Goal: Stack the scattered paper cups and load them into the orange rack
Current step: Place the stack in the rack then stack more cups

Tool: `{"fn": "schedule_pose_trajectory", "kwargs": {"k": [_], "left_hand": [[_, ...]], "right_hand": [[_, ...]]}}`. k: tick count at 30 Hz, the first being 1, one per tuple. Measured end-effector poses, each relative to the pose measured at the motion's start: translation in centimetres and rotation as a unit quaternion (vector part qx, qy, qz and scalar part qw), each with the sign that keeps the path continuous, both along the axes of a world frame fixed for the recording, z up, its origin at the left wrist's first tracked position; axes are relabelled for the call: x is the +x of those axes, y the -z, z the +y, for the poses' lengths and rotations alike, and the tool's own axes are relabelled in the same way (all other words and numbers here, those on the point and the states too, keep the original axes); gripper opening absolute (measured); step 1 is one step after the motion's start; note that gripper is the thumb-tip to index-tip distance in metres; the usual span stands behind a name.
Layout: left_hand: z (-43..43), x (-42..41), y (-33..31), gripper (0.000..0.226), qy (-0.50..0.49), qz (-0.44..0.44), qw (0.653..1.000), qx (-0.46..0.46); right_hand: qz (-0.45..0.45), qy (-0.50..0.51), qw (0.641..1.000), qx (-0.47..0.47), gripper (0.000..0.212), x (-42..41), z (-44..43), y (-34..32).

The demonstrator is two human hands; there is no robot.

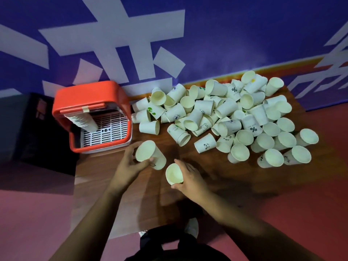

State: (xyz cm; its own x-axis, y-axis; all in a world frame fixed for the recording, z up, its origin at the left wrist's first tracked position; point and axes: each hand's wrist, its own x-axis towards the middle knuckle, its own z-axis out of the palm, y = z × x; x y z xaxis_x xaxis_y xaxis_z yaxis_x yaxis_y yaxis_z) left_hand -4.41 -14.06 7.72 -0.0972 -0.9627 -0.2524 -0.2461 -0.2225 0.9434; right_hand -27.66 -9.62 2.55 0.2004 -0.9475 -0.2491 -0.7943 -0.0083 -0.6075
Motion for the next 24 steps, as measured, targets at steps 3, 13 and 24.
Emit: {"fn": "schedule_pose_trajectory", "kwargs": {"k": [3, 13, 24], "left_hand": [[0.5, -1.5, -0.2, 0.071, 0.050, 0.037, 0.998, 0.012], [1.7, -5.7, 3.9, 0.084, 0.224, -0.131, 0.965, -0.046], [1.3, -7.0, 5.3, 0.113, 0.230, -0.217, 0.949, -0.003]], "right_hand": [[-0.011, 0.002, 1.000, 0.002, 0.106, -0.4, -0.3, 0.3], [0.039, 0.130, 0.991, 0.006, 0.067, -8.8, 0.5, 0.4], [0.074, 0.289, 0.949, -0.105, 0.041, -13.9, -0.3, 1.4]]}}
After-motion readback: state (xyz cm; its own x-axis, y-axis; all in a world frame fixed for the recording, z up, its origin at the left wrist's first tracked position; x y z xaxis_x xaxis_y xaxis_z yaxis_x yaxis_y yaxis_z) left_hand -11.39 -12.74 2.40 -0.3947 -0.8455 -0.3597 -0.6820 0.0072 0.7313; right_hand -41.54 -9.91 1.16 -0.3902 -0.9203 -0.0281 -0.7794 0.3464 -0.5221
